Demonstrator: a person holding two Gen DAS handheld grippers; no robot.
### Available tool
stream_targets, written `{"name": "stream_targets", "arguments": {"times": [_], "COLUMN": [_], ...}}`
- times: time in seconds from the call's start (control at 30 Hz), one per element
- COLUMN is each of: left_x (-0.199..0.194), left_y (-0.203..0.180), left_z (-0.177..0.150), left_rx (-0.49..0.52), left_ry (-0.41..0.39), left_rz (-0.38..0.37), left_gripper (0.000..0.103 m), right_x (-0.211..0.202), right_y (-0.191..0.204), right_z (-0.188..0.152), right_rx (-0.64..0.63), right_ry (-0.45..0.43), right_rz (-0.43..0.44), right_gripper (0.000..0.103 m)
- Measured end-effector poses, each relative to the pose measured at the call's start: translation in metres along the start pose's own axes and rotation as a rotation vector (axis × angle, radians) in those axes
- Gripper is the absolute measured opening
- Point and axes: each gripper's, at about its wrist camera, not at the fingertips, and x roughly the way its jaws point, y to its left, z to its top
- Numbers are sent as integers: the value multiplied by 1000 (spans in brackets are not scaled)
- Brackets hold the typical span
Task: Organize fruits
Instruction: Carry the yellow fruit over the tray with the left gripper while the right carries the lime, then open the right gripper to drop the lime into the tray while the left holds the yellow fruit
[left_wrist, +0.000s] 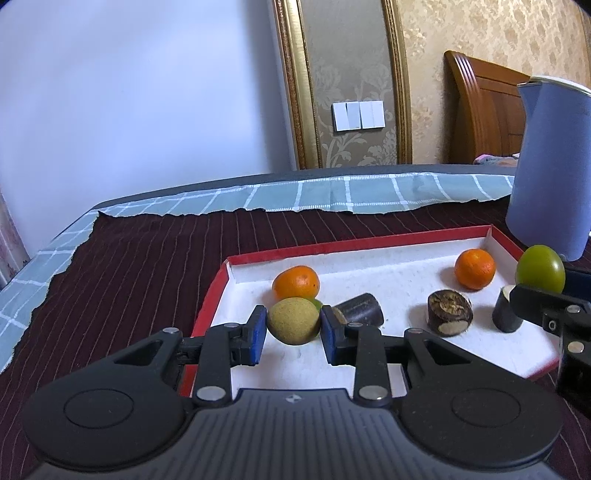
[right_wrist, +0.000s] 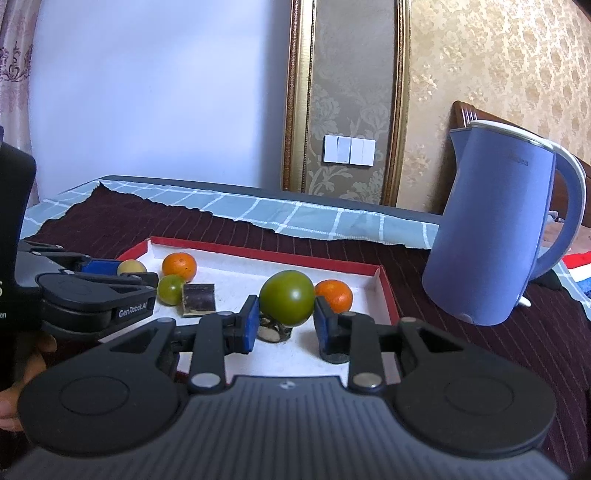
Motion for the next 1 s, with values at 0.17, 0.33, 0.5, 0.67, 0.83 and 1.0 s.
{"name": "stream_targets", "arguments": {"times": [0.17,0.33,0.5,0.67,0.83,1.0], "left_x": [8,17,26,34,44,55], "left_y": [-5,-7,-10,-15,-17,-20], "left_z": [6,11,16,22,26,31], "left_rx": [20,19,31,37,41,33], "left_ry": [-1,4,7,6,8,19], "left_rz": [8,20,29,34,41,39], "left_gripper": [30,30,30,30,30,30], "right_x": [13,26,39,51,64,77], "right_y": [-4,-10,-14,-12,-14,-18], "right_z": [4,7,11,17,20,20], "right_rx": [2,23,35,19,23,40], "right_ry": [16,37,55,64,77,95], "right_rz": [-12,-6,-7,-18,-30,-45], "right_gripper": [29,29,29,29,29,29]}}
